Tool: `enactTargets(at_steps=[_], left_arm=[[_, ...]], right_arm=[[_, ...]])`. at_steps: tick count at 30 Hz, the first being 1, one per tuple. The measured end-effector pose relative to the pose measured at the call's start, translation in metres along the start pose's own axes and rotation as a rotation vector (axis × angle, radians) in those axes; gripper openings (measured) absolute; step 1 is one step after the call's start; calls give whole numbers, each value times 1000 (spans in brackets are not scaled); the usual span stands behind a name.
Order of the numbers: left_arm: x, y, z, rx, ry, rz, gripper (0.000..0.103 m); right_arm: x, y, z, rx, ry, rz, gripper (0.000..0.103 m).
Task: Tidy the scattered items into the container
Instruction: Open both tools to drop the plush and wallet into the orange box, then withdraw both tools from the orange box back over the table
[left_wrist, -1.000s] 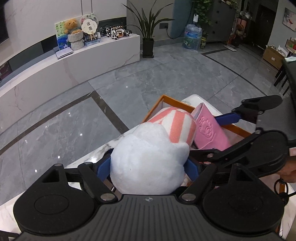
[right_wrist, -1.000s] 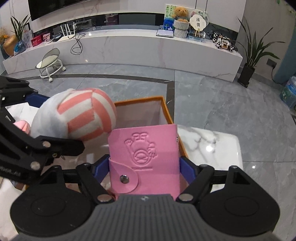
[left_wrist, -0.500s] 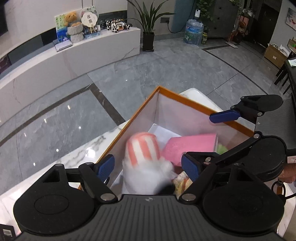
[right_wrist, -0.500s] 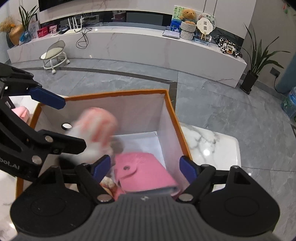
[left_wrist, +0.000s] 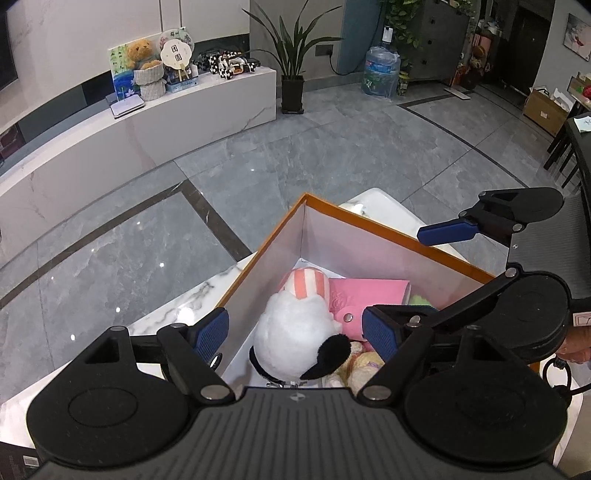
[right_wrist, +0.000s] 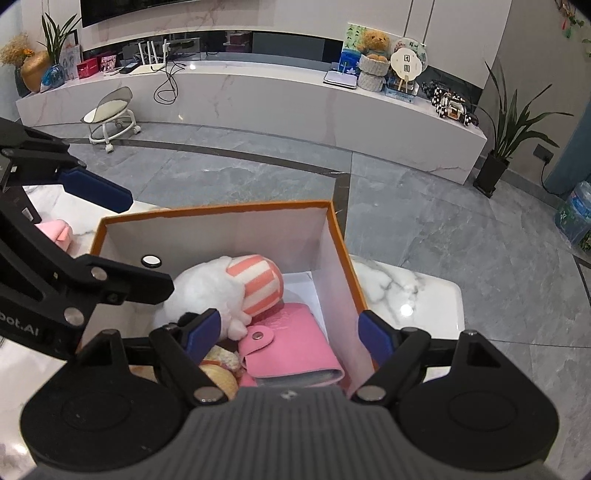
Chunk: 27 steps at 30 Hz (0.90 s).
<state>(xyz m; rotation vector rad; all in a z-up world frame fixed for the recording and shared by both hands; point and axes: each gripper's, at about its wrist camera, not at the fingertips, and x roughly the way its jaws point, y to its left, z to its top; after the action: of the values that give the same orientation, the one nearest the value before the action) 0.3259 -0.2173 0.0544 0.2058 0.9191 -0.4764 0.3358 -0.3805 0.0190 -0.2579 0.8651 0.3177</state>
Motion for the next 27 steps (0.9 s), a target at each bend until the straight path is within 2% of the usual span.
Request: enactTargets(at_steps=[27], left_arm=[[-103,-10,6,29,-124,37,94]], right_arm=[[-109,48,25,-99,-107,-26,87]])
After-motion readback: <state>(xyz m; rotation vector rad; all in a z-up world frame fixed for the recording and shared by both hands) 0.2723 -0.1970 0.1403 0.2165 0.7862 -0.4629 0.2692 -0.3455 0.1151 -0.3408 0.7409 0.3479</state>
